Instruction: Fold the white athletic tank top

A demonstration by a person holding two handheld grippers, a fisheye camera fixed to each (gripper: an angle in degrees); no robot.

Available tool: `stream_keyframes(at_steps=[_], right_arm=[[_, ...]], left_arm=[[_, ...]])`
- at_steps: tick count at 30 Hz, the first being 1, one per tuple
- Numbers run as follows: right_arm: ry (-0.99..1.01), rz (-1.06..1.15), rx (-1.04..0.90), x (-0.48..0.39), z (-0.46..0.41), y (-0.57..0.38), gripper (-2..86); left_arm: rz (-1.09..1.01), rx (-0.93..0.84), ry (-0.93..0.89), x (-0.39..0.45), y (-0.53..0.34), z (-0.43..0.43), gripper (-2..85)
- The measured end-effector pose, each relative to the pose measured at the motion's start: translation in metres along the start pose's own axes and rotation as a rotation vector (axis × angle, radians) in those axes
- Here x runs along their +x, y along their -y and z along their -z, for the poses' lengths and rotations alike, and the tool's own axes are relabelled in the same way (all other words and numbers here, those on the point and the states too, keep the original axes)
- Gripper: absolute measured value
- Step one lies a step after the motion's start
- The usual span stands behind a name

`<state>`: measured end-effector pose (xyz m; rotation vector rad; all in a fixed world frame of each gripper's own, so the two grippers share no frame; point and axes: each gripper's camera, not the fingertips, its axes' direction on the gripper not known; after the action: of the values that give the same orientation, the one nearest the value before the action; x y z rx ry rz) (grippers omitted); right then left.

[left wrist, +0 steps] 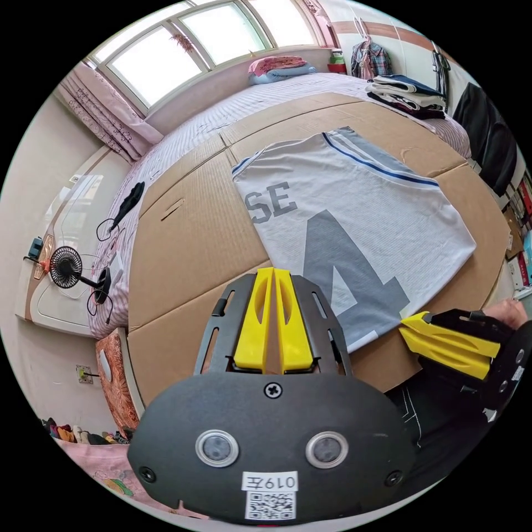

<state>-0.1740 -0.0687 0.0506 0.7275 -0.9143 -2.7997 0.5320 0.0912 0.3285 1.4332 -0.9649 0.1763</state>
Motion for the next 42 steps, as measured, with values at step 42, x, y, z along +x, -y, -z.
stream_keyframes(at_steps=[42], right_arm=[[-0.032, 0.041, 0.033, 0.048, 0.073, -0.078, 5.6]], left_arm=[[-0.559, 0.171, 0.008, 0.075, -0.097, 0.112, 9.2]])
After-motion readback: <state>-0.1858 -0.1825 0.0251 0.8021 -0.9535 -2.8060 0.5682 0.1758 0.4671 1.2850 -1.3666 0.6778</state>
